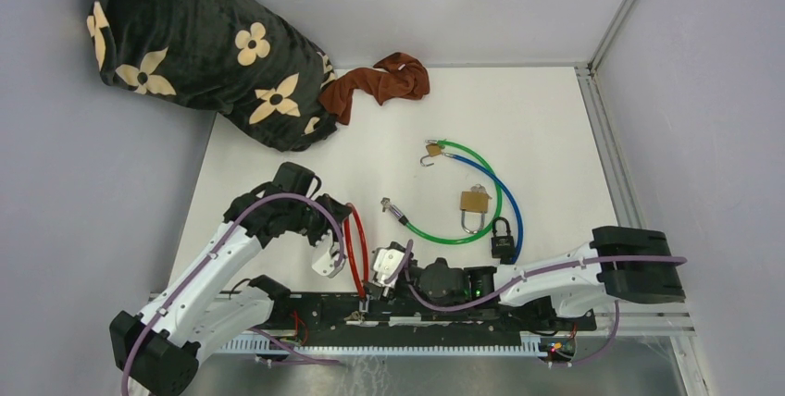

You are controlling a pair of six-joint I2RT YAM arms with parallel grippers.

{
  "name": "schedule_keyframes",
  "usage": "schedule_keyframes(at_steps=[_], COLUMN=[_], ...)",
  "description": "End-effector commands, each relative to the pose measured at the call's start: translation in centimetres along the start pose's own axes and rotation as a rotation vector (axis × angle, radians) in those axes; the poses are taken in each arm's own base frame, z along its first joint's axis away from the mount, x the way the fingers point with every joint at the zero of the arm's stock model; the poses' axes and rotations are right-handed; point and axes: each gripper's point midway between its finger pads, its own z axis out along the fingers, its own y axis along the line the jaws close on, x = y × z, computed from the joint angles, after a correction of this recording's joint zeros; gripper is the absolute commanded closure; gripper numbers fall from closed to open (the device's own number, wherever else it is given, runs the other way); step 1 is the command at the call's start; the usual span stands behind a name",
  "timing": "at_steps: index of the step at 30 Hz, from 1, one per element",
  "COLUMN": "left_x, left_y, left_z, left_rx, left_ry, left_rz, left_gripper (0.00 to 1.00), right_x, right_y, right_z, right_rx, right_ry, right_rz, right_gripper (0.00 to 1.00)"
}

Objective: Lock with the key
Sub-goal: Adjust the lock.

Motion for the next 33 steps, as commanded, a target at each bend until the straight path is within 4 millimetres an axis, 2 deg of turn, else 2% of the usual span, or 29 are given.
schedule_keyframes(at_steps=[1, 7, 14, 19, 23, 27, 30, 33], left_x=[0.2, 0.6, 0.6, 0.9, 1.1, 1.7, 2.0, 2.0], left_y=[0.1, 0.0, 0.0, 0.2, 0.4, 0.9, 1.0, 1.1], left_z=[0.3, 0.4, 0.4, 0.1, 0.0, -0.6, -1.1, -1.2], left_rx=[0.041, 0.053, 0.053, 0.052, 0.053, 0.046, 0.053, 0.060], left_ry=[0.013, 0.023, 0.026, 0.040, 0.044, 0.075, 0.083, 0.076], left_rz=[0.272, 0.256, 0.246, 0.223, 0.193, 0.122, 0.051, -0.036], left_gripper=[0.98, 0.98, 0.98, 0.98, 0.98, 0.98, 0.98, 0.98], right_x=[-3.0, -2.6, -0.5, 1.8, 2.7, 3.3, 4.1, 5.2], right_y=[-1.3, 0.6, 0.2, -1.6, -2.4, -5.2, -6.2, -6.8], right_z=[1.1, 2.4, 3.2, 2.5, 2.9, 2.0, 2.1, 2.4], right_rx=[0.135, 0.086, 0.162, 0.238, 0.253, 0.267, 0.180, 0.121], right_ry=[-0.076, -0.055, 0.001, 0.019, 0.061, 0.053, 0.071, 0.106], right_rz=[0.192, 0.193, 0.232, 0.277, 0.258, 0.278, 0.255, 0.218], right_gripper=[0.33, 0.30, 0.30, 0.37, 0.59, 0.76, 0.77, 0.68])
